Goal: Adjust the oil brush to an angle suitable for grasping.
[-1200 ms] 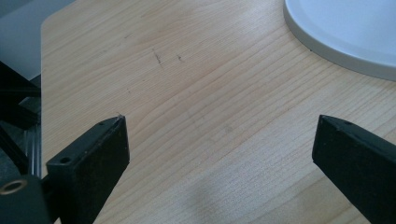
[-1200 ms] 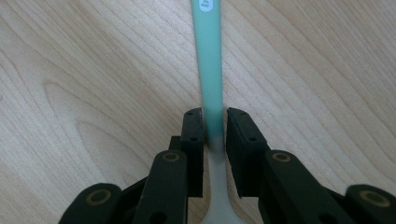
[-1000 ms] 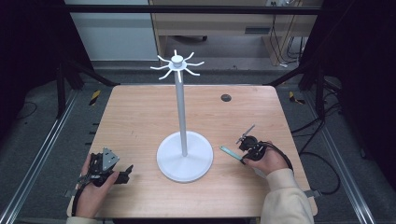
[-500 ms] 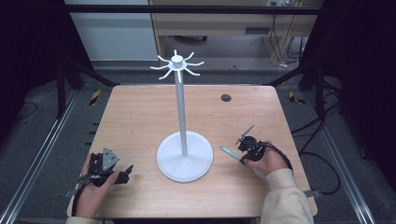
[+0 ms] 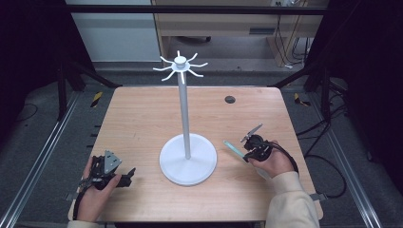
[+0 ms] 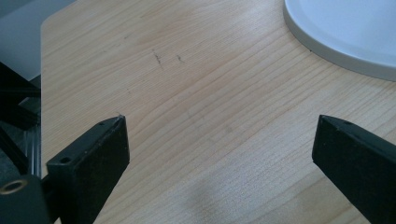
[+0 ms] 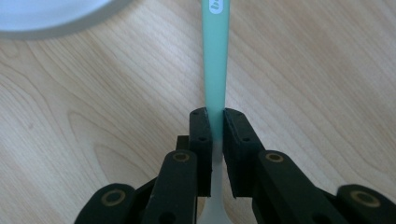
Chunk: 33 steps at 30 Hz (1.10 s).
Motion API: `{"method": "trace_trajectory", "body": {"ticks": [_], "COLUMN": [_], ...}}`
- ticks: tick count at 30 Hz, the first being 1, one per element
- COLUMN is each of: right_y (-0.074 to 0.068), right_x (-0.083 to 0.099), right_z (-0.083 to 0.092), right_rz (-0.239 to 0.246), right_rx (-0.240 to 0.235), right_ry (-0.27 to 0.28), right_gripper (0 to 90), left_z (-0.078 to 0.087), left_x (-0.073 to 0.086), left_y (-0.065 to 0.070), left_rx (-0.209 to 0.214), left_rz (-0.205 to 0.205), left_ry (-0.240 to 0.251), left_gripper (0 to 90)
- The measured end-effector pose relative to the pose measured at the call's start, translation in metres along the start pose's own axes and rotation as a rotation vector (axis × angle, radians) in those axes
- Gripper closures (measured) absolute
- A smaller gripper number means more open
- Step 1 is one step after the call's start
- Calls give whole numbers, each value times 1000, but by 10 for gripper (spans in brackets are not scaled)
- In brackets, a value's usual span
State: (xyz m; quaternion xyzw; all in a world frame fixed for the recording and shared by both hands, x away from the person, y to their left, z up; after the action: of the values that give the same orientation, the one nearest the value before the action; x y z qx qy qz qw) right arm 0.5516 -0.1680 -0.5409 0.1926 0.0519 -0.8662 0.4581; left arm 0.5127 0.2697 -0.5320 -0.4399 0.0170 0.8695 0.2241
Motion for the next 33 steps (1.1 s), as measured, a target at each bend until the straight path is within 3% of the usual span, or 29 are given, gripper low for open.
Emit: {"method": "trace_trajectory", "body": {"ticks": [14,33], "right_y": [-3,0], "right_x": [-39,-75], "right_z": [37,88], "right_rz": [-20,-70], "right_rx": [-5,81], "right_ry": [266,560], "right_gripper": [824,823], "left_z": [-1,0], "left_x": [0,0], "left_y": [1,0], "left_rx": [0,-1], "left_rz": [1,-1], "left_ry": [4,2], "left_gripper": [37,36]}}
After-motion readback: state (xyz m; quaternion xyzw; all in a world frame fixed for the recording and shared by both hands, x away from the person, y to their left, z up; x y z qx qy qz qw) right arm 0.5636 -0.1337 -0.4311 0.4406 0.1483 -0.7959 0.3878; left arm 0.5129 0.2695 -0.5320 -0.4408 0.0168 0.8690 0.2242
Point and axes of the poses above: each handheld gripper's, and its own axes: z roughly backward along the jaws, x roughly out of its underside, y roughly to its right, the point moved 10 cm from there along -z, roughly forward along the jaws, and after that the axes turned 9 degrees about z, right-handed, at the moved point
